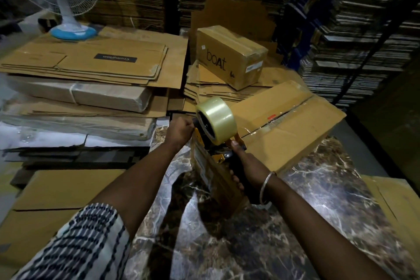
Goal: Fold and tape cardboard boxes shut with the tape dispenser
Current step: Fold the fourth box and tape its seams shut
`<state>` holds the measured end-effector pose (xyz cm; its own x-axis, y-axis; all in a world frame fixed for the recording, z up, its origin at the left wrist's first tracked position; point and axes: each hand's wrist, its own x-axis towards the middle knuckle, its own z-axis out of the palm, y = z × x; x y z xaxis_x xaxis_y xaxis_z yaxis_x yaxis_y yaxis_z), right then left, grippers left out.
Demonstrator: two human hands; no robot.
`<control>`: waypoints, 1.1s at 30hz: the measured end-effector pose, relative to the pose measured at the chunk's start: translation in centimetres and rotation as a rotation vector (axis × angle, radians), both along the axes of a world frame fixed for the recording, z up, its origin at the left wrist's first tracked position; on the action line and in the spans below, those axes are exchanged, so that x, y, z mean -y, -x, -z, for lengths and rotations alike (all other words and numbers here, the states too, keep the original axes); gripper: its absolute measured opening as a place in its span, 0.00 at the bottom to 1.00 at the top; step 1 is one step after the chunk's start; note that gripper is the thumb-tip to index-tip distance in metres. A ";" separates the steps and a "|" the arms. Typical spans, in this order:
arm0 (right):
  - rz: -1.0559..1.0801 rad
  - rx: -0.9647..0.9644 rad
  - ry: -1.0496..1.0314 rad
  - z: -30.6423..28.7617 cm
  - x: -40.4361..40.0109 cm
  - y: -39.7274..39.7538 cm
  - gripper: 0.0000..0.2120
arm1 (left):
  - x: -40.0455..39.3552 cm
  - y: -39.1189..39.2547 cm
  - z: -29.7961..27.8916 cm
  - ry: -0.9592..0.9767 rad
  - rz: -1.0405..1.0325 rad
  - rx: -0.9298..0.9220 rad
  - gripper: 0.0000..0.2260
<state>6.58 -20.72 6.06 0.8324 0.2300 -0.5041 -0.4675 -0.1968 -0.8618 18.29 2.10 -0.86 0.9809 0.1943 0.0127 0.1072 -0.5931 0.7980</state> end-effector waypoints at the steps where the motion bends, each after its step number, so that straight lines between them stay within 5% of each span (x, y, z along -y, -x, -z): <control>1: -0.011 0.010 0.010 0.0 0.4 0.4 0.40 | 0.2 0.2 -0.1 0.004 0.005 0.014 0.22; 6: -0.028 -0.024 0.034 0.0 3.5 3.1 0.35 | 0.4 1.0 -0.5 0.086 0.048 0.091 0.25; 10: -0.024 0.041 0.095 0.1 4.5 4.3 0.41 | 2.2 2.0 -0.4 0.005 -0.112 0.105 0.16; 12: -0.013 0.029 0.063 -0.2 4.5 4.7 0.35 | 3.2 2.4 0.1 -0.014 -0.210 0.151 0.16; 16: -0.012 0.046 0.035 0.3 5.3 4.8 0.41 | 2.5 3.2 2.5 -0.163 0.130 0.419 0.16; 23: -0.015 0.054 0.048 0.0 4.6 4.8 0.37 | -0.9 3.6 3.0 -0.304 0.459 0.388 0.38; 33: 0.034 -0.015 0.077 -0.7 3.3 2.4 0.34 | 0.1 2.0 0.6 -0.516 0.325 0.162 0.27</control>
